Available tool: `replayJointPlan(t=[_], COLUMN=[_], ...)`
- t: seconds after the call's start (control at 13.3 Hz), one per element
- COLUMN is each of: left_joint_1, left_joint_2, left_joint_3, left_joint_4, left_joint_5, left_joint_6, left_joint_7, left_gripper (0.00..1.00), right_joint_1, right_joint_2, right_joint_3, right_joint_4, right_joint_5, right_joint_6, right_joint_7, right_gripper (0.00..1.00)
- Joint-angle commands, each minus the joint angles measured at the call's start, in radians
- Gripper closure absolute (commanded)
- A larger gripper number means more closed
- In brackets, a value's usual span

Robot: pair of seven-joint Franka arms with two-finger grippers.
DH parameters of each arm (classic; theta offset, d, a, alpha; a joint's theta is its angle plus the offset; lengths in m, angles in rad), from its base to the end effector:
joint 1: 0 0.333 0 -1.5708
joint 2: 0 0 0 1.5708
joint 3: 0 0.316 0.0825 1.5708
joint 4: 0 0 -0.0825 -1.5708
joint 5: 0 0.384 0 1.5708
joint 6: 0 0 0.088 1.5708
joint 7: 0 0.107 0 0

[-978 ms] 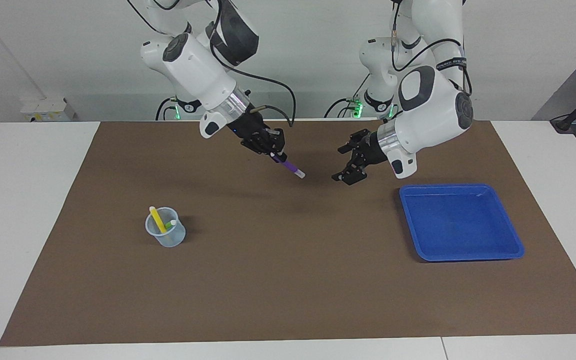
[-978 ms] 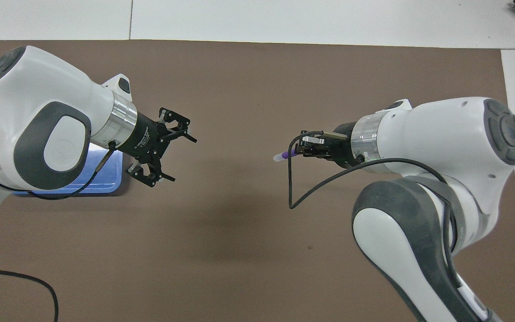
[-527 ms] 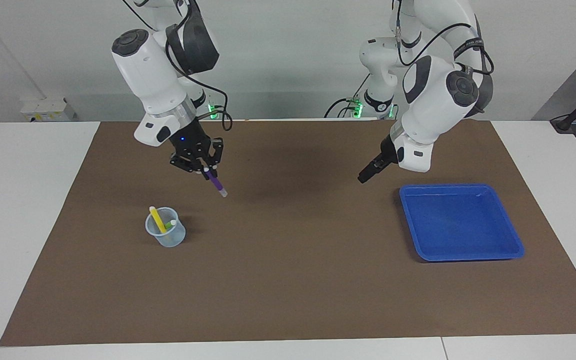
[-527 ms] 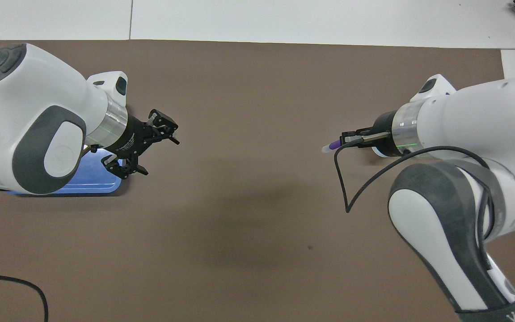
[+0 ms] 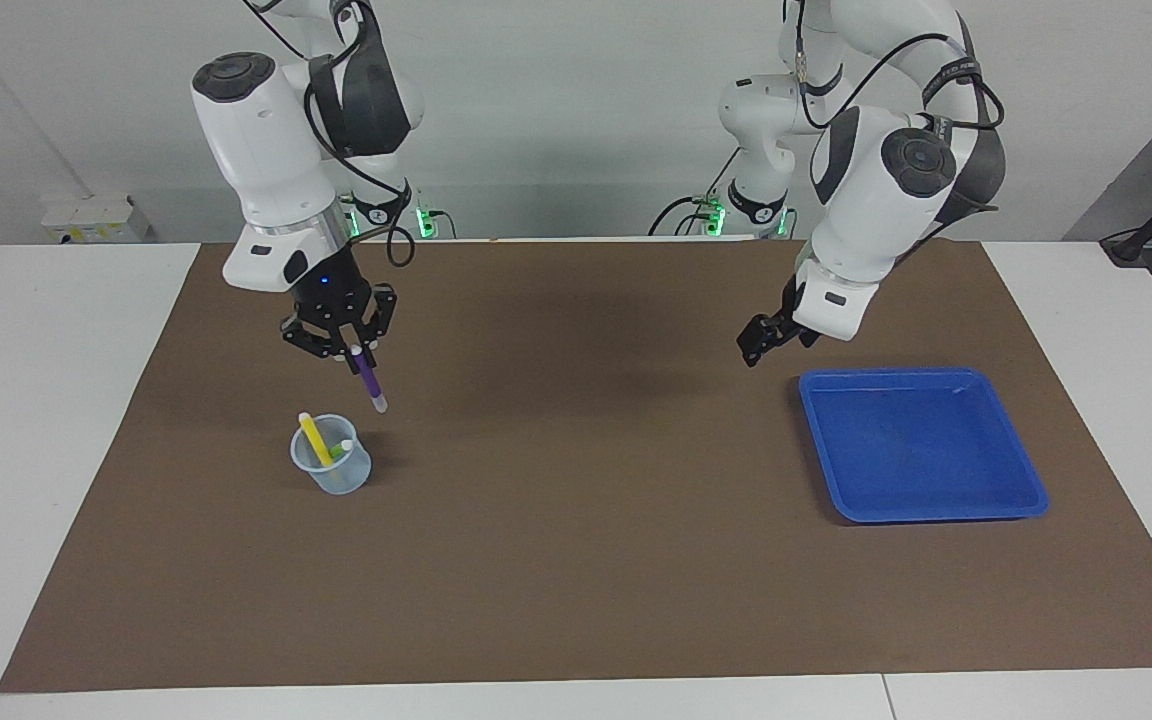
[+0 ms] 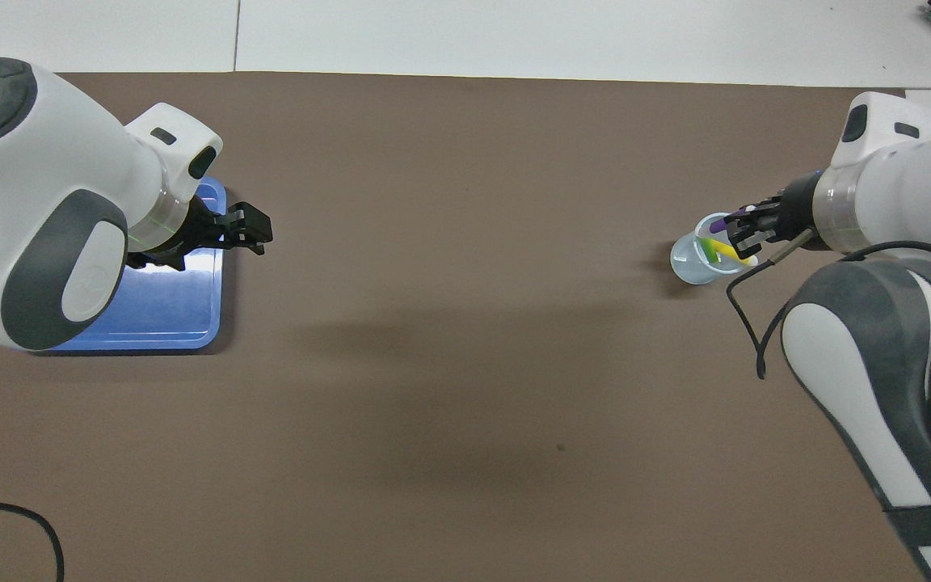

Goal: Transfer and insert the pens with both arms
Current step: 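Insert the purple pen into the cup while the left gripper returns to tray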

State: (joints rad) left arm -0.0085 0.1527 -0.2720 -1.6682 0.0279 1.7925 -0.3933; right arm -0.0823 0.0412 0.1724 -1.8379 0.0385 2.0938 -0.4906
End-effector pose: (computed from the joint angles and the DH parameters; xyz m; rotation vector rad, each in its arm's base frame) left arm 0.5855 -0.1567 0.5114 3.1312 0.1707 -0.0407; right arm 0.5926 0.0540 0.5220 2.9980 0.8689 0.3437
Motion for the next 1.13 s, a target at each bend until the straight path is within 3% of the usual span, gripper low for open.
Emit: replayJointPlan(t=[0.0,0.3,0.53,0.75,0.9,0.98,1.05], left_joint_1=[0.044,0.073,0.074,0.079,0.067,0.067,0.07], left_joint_2=[-0.013,-0.059,-0.105,-0.169,-0.191,-0.2,-0.202], left_joint_3=[-0.006,-0.006,-0.006,0.01,0.005,0.004,0.005], left_joint_4=[0.007,0.002,0.001,0.002,0.002,0.002,0.002], left_joint_5=[0.033,0.033,0.033,0.032,0.032,0.032,0.033], left_joint_6=[0.016,0.001,-0.022,-0.025,-0.025,-0.025,-0.024], left_joint_7=[0.102,0.096,0.097,0.102,0.106,0.129,0.18], left_gripper=[0.0,0.0,0.0,0.0,0.0,0.0,0.0], right_joint_1=[-0.057,-0.062,-0.065,-0.079,-0.076,-0.074,-0.073], right_joint_2=[-0.006,0.0,0.0,0.003,0.003,0.003,0.003], right_joint_3=[0.015,0.015,0.015,0.015,0.016,0.015,0.016], right_joint_4=[-0.081,-0.118,-0.196,-0.201,-0.201,-0.199,-0.193], right_joint_5=[-0.019,-0.017,-0.015,-0.015,-0.008,-0.006,-0.005], right_joint_6=[0.072,0.089,0.182,0.189,0.186,0.183,0.174], right_joint_7=[-0.068,-0.063,-0.072,-0.068,-0.057,-0.043,-0.022], right_gripper=[1.0,1.0,1.0,1.0,0.08,0.0,0.0])
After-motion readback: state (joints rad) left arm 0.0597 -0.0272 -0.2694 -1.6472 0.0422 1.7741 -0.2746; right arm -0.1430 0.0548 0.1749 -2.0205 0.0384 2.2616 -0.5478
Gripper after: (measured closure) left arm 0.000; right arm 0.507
